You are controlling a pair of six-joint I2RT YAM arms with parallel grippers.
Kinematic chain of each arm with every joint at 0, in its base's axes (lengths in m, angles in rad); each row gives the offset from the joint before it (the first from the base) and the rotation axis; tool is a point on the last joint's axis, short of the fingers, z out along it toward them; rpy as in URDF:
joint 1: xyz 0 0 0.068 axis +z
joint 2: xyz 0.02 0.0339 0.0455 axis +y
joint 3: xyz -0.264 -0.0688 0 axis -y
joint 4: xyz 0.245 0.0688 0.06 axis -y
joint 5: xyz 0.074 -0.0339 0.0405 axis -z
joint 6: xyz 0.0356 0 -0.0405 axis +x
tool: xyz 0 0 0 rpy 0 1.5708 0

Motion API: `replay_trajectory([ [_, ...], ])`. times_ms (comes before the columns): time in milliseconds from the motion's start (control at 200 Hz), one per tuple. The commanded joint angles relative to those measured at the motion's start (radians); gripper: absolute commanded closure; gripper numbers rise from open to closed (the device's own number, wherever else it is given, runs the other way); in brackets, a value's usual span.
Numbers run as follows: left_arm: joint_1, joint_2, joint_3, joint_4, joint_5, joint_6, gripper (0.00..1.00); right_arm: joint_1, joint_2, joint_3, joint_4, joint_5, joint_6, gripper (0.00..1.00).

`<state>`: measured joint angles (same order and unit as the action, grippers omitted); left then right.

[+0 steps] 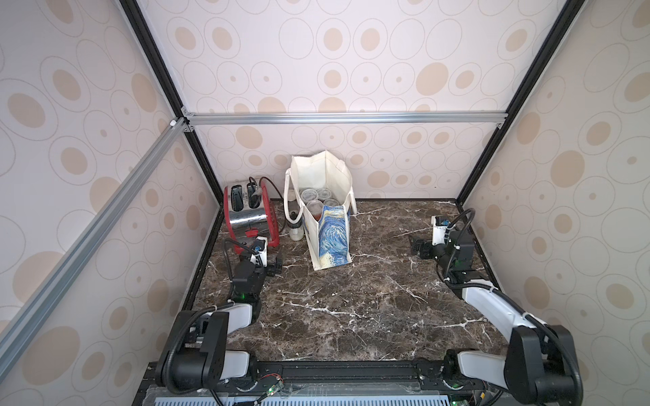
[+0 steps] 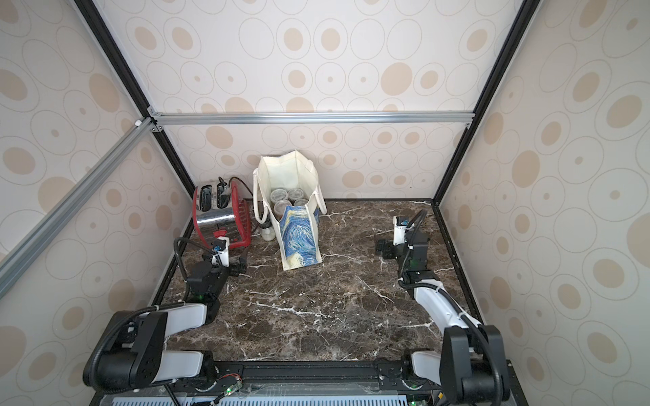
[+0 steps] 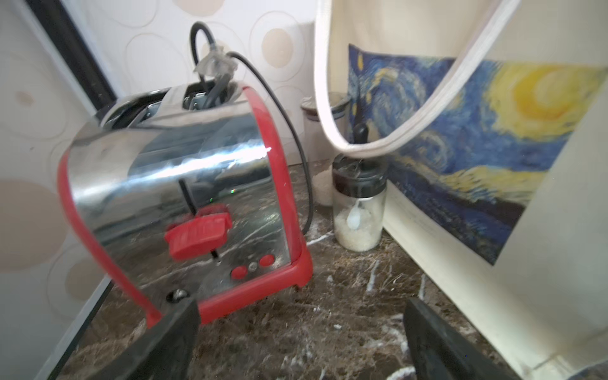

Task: Take out the seed jars from the canvas bag
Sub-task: Adjust the canvas bag at the center of the board.

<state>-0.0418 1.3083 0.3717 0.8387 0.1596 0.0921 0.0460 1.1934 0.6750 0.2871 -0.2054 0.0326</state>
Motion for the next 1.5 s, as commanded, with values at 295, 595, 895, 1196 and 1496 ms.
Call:
replay_trajectory([
  [295,0.006,-0.213,0.399,-1.233,0.275,0.353,0.02,0.416,0.133,0.131,0.035,-0.101,-0.140,0.14],
  [595,0.005,-0.365,0.553,-1.650,0.256,0.439,0.02,0.520,0.465,0.402,0.151,-0.069,-0.154,0.37],
  [895,0.006,-0.433,0.583,-1.670,0.216,0.430,0.02,0.543,0.477,0.375,0.208,-0.001,-0.177,1.00],
  [1196,0.006,-0.364,0.684,-1.679,0.223,0.450,0.02,0.544,0.191,0.159,0.078,0.022,-0.201,1.00],
  [1496,0.004,-0.276,0.815,-1.717,0.367,0.454,0.02,0.428,-0.164,-0.009,-0.225,0.066,-0.233,1.00],
])
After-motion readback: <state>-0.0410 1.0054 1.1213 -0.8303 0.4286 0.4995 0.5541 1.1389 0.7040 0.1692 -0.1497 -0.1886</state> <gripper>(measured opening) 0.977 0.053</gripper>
